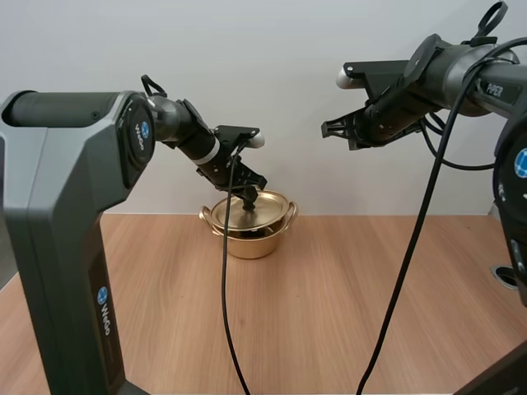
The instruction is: Open the pot, put the car inside, and close it
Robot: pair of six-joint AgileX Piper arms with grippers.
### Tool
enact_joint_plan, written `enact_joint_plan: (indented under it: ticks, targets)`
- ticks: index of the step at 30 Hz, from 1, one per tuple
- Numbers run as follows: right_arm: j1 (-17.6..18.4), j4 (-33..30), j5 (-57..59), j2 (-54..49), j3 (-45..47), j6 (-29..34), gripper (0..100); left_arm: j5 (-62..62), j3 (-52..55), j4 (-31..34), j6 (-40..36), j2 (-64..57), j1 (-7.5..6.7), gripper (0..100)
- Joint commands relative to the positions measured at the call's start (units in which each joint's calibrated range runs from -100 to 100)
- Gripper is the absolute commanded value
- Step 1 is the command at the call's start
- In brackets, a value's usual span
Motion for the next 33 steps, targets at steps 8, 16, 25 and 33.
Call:
enact_joint_plan:
  ticks: [8,16,25,33]
  targets:
    - [0.0,1.0,0.0,0.0,0.0,-1.1,0,-2.1,0.3,-0.1,1.5,0.0,-0.01,14]
    - [0.0,1.4,0.0,0.0,0.0,-1.1,0,-1.7,0.2,-0.3,1.0,-0.6,-0.01,63]
    - [0.0,5.9,1.9,-1.8,0.0,-1.1,0,1.2,-4.4,-0.4,-3.3,-10.2,1.04,4]
    - [0.0,11.0,5.9,-8.6,0.0,0.1,0,-0.2,-4.7,-1.2,-11.0,-29.9,5.91,0]
